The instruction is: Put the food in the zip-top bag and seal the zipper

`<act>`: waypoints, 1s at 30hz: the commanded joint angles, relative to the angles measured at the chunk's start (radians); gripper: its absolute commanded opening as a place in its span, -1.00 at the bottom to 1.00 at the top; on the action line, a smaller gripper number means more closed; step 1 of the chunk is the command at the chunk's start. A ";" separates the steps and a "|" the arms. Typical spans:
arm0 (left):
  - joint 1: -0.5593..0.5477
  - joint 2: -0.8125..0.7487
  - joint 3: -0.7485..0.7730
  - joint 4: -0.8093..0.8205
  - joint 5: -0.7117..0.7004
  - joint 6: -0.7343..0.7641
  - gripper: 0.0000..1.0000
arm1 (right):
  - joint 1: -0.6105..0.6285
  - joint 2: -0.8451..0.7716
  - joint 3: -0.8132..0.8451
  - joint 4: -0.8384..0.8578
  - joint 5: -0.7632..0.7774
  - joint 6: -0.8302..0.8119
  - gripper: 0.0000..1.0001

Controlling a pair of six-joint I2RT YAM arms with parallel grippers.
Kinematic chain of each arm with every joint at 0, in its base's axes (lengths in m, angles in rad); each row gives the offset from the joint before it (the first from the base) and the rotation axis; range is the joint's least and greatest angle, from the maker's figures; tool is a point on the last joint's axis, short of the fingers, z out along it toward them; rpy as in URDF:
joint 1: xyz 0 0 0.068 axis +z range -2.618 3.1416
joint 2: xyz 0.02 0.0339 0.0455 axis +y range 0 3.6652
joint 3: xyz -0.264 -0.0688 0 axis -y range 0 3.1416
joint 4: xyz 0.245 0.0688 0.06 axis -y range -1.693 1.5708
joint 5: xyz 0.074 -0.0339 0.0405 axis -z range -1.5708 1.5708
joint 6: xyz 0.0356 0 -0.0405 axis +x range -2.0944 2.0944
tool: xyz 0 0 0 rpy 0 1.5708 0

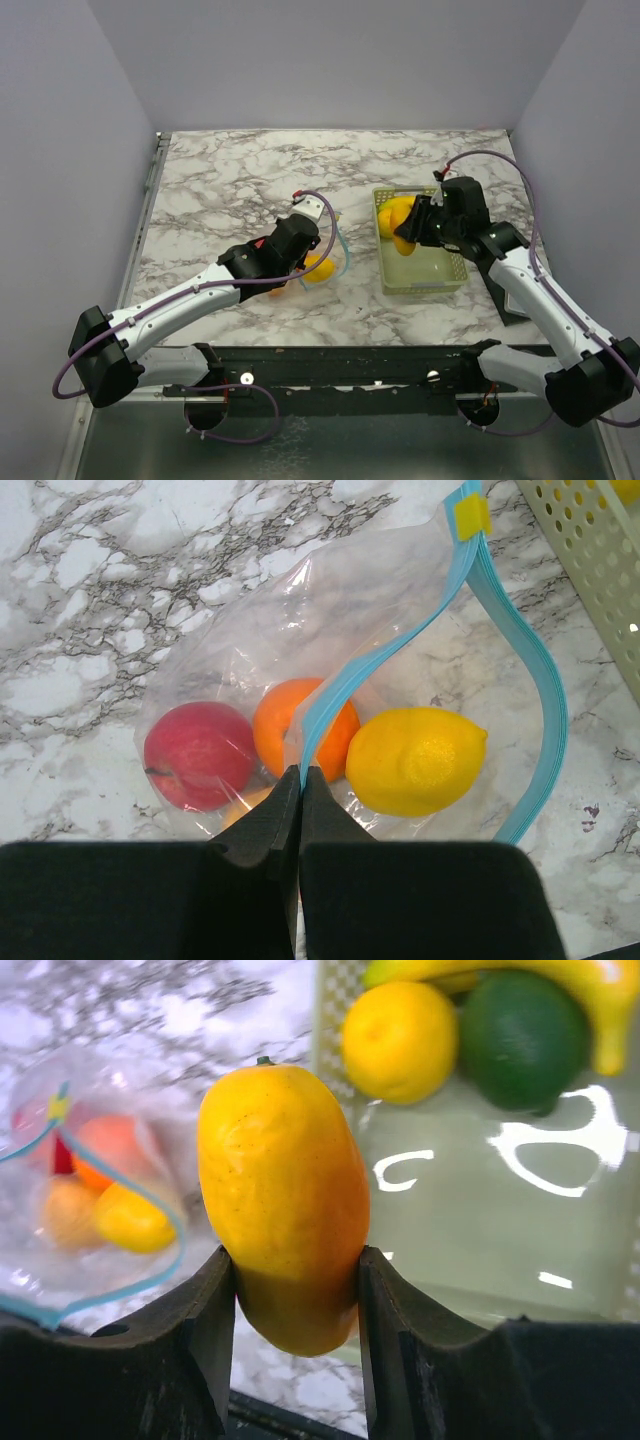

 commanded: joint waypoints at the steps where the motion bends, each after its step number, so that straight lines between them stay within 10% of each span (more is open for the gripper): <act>1: 0.005 0.004 -0.009 0.003 0.012 -0.002 -1.00 | 0.034 -0.017 0.004 0.066 -0.247 0.036 -0.99; 30: 0.006 -0.060 -0.017 0.031 0.075 -0.007 -1.00 | 0.362 0.313 0.035 0.273 -0.346 0.229 -0.93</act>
